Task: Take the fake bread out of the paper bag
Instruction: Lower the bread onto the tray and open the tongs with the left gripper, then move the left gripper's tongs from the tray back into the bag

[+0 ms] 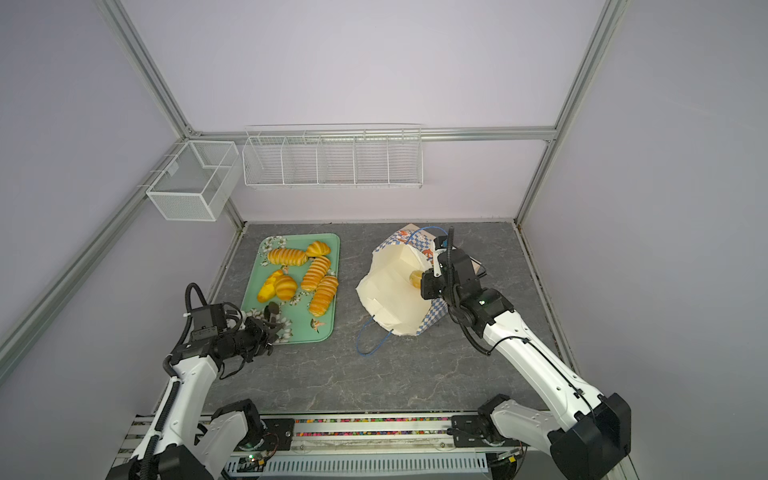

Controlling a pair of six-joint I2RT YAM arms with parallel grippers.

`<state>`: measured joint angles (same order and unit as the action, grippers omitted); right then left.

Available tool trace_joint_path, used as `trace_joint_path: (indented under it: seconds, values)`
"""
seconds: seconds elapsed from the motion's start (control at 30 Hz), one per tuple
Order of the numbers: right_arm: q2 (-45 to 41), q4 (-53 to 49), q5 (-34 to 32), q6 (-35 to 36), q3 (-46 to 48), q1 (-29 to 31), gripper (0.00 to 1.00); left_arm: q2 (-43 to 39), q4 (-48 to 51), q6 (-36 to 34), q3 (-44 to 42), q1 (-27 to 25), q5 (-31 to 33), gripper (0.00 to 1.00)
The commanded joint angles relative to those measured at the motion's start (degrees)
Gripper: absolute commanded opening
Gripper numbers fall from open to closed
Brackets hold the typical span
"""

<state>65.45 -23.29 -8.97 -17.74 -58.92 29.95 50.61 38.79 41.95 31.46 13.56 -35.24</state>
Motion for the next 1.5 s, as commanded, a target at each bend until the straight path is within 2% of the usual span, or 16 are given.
trace_joint_path:
  seconds: [0.0,0.3,0.4,0.53,0.63,0.7,0.77,0.83,1.0,1.17,1.23,1.33,1.47]
  values:
    - [-1.44,-1.40,0.40,0.55,0.03,-0.33,0.07,-2.64,4.92,-3.07,3.59,0.24,2.37,0.33]
    - [-3.00,-2.07,1.04,1.96,0.37,-0.32,0.07,-5.44,13.04,-8.14,11.77,-0.22,3.76,0.26]
    - [-3.38,-2.50,1.09,2.41,0.58,-0.27,0.07,-4.97,15.20,-9.41,15.87,-3.28,5.52,0.23]
    - [-3.90,-3.36,0.85,3.08,0.71,-0.35,0.07,-4.47,16.45,-8.91,22.30,-14.02,12.53,0.22]
    - [-4.40,-4.68,0.15,3.91,0.64,-0.48,0.07,-1.47,19.02,-9.84,28.78,-25.86,19.87,0.21]
    - [-4.63,-5.64,-0.45,4.84,0.64,-0.52,0.07,1.32,19.82,-10.59,33.23,-36.27,26.10,0.21]
    - [-4.72,-6.48,-0.35,5.65,0.57,-0.80,0.07,2.96,17.59,-11.33,35.47,-44.52,29.02,0.21]
    - [-4.80,-7.26,0.15,6.12,0.30,-0.97,0.07,3.62,14.52,-11.99,36.41,-50.58,31.30,0.21]
    - [-5.24,-8.16,1.47,6.74,-0.10,-1.25,0.07,3.14,9.26,-20.52,35.04,-64.17,39.76,0.21]
    - [-5.16,-9.95,2.96,7.76,-1.20,-1.52,0.07,5.44,8.95,-30.03,34.39,-77.25,49.00,0.22]
    - [-5.16,-10.28,4.04,7.83,-1.22,-1.54,0.07,7.60,9.77,-34.13,33.20,-80.07,52.97,0.23]
    - [-4.98,-11.00,6.28,8.10,-1.37,-1.56,0.07,11.44,10.75,-39.79,31.74,-80.34,55.01,0.26]
    - [-4.97,-12.76,7.73,8.98,-2.06,-1.50,0.07,17.83,13.43,-45.62,36.47,-81.33,57.90,0.29]
